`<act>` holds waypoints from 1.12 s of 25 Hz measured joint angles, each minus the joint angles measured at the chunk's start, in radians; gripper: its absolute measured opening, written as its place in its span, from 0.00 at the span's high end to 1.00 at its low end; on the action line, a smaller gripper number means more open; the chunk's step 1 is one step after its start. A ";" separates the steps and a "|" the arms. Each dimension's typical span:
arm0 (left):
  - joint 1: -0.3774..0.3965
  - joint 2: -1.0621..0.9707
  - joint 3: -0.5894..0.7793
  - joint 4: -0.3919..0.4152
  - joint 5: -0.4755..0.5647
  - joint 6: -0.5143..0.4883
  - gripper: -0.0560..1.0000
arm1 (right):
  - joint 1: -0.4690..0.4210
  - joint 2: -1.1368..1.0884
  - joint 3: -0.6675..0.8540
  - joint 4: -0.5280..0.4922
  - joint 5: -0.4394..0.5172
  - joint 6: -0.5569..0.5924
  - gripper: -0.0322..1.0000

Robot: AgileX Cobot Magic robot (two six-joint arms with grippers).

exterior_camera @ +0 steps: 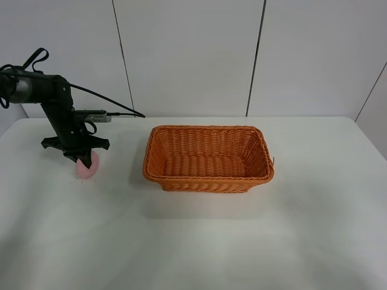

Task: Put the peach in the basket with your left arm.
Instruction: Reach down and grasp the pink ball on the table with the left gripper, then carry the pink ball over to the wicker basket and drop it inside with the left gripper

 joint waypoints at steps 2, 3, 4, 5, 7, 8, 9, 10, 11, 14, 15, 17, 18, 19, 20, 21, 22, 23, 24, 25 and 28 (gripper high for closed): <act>0.000 -0.034 0.000 0.000 0.010 0.000 0.89 | 0.000 0.000 0.000 0.000 0.000 0.000 0.30; -0.001 -0.053 0.000 0.000 0.017 0.000 0.90 | 0.000 0.000 0.000 0.000 0.000 0.000 0.30; -0.002 -0.080 -0.001 0.005 0.029 0.000 0.90 | 0.000 0.000 0.000 0.000 0.000 0.000 0.30; -0.003 -0.107 -0.006 0.005 0.046 0.000 0.90 | 0.000 0.000 0.000 0.000 0.000 0.000 0.30; -0.008 -0.158 -0.030 0.000 0.086 0.000 0.90 | 0.000 0.000 0.000 0.000 0.000 0.000 0.30; -0.013 -0.179 -0.045 0.000 0.110 0.000 0.90 | 0.000 0.000 0.000 0.000 0.000 0.000 0.30; -0.019 -0.196 -0.067 0.000 0.136 0.000 0.90 | 0.000 0.000 0.000 0.000 0.000 0.000 0.30; -0.029 -0.205 -0.092 0.000 0.165 0.000 0.90 | 0.000 0.000 0.000 0.000 0.000 0.000 0.30; -0.044 -0.208 -0.116 0.000 0.193 0.000 0.90 | 0.000 0.000 0.000 0.000 0.000 0.000 0.30; -0.110 -0.190 -0.228 0.000 0.285 0.000 0.90 | 0.000 0.000 0.000 0.000 0.000 0.000 0.30; -0.141 -0.174 -0.266 0.000 0.308 -0.005 0.90 | 0.000 0.000 0.000 0.000 0.000 0.000 0.30; -0.202 -0.134 -0.365 0.000 0.309 -0.006 0.90 | 0.000 0.000 0.000 0.000 0.000 0.000 0.30; -0.238 -0.107 -0.414 0.000 0.309 -0.009 0.90 | 0.000 0.000 0.000 0.000 0.000 0.000 0.30; -0.274 -0.078 -0.453 0.000 0.309 -0.018 0.90 | 0.000 0.000 0.000 0.000 0.000 0.000 0.30; -0.305 -0.046 -0.497 0.000 0.309 -0.026 0.90 | 0.000 0.000 0.000 0.000 0.000 0.000 0.30; -0.343 -0.022 -0.536 -0.005 0.309 -0.034 0.90 | 0.000 0.000 0.000 0.000 0.000 0.000 0.30; -0.380 0.010 -0.564 -0.006 0.309 -0.043 0.90 | 0.000 0.000 0.000 0.000 0.000 0.000 0.30; -0.411 0.042 -0.593 -0.008 0.309 -0.047 0.90 | 0.000 0.000 0.000 0.000 0.000 0.000 0.30; -0.447 0.071 -0.616 -0.010 0.309 -0.048 0.90 | 0.000 0.000 0.000 0.000 0.000 0.000 0.30; -0.481 0.095 -0.633 -0.010 0.309 -0.051 0.90 | 0.000 0.000 0.000 0.000 0.000 0.000 0.30; -0.566 0.160 -0.649 -0.013 0.291 -0.052 0.90 | 0.000 0.000 0.000 0.000 0.000 0.000 0.30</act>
